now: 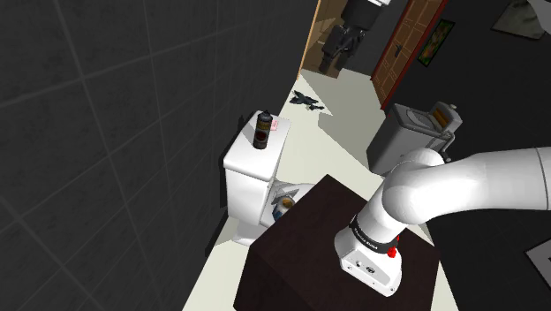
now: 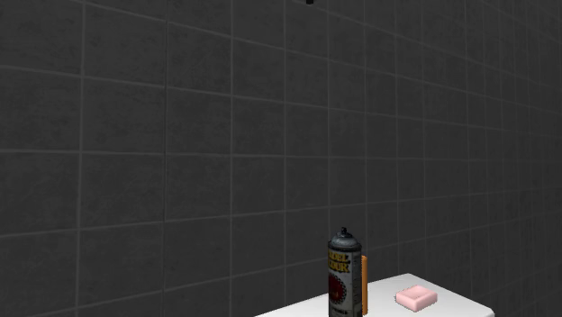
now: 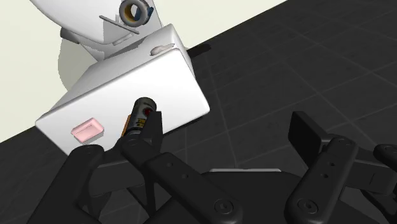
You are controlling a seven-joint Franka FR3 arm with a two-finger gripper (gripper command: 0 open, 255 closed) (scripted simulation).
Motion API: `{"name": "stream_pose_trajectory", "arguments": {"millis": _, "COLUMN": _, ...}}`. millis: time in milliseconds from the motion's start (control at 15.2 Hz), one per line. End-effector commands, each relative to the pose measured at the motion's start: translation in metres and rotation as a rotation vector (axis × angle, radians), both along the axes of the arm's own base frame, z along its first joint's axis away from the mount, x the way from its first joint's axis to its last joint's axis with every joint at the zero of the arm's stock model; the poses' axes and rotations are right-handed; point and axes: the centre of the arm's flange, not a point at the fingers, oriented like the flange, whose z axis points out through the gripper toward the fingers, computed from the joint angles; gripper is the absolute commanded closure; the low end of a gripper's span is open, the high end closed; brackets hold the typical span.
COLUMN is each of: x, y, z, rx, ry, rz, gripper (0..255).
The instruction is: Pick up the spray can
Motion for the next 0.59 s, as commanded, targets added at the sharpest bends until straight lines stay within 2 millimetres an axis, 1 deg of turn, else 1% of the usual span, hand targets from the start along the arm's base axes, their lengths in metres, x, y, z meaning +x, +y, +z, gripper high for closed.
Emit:
{"name": "stream_pose_trajectory", "arguments": {"millis": 0, "x": 0.000, "y": 0.000, "z": 0.000, "rx": 0.000, "ry": 0.000, "rz": 0.000, "gripper": 0}}
{"name": "stream_pose_trajectory", "arguments": {"millis": 264, "x": 0.011, "y": -0.029, "z": -0.043, "rx": -0.004, "ry": -0.041, "rz": 0.085, "gripper": 0}}
{"name": "stream_pose_trajectory", "arguments": {"millis": 528, "x": 0.027, "y": -0.056, "z": -0.085, "rx": -0.007, "ry": -0.083, "rz": 0.171, "gripper": 0}}
